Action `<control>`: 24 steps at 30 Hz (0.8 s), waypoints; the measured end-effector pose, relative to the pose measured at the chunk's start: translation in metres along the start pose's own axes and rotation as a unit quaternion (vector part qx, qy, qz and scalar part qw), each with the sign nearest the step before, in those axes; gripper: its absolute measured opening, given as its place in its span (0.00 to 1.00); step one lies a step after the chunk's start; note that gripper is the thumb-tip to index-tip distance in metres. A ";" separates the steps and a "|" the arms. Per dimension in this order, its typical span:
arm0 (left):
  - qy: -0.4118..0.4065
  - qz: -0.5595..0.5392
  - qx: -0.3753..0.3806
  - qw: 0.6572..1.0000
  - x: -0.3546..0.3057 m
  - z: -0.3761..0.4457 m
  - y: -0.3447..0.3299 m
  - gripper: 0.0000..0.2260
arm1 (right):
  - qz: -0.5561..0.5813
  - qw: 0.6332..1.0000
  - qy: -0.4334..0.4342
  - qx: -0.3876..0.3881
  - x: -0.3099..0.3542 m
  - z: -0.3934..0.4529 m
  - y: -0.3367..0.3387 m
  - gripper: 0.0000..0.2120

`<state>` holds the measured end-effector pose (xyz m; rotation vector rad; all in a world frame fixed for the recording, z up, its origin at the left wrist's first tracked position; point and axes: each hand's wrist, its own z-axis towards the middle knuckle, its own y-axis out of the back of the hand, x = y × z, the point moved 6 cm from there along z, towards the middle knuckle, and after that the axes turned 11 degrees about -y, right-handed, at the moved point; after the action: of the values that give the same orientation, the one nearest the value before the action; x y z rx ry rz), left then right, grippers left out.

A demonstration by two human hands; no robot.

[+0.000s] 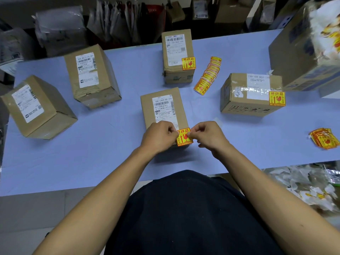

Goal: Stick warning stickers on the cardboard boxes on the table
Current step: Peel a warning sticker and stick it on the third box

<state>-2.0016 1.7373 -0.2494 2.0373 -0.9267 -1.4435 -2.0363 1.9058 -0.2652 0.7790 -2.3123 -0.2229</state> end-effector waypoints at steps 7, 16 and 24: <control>-0.001 0.069 0.000 0.998 0.002 0.009 0.005 0.09 | -0.010 0.998 -0.012 -0.055 0.003 0.004 0.001 0.14; -0.010 0.099 0.020 0.995 0.001 0.018 0.004 0.10 | -0.048 0.996 0.017 -0.079 0.006 0.003 0.005 0.14; -0.011 0.116 0.040 0.992 -0.003 0.020 0.004 0.08 | -0.106 0.989 0.034 -0.096 0.013 0.004 0.004 0.15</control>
<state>-2.0219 1.7371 -0.2510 1.8973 -1.2053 -1.3251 -2.0481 1.9014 -0.2597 0.9189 -2.1056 -0.4993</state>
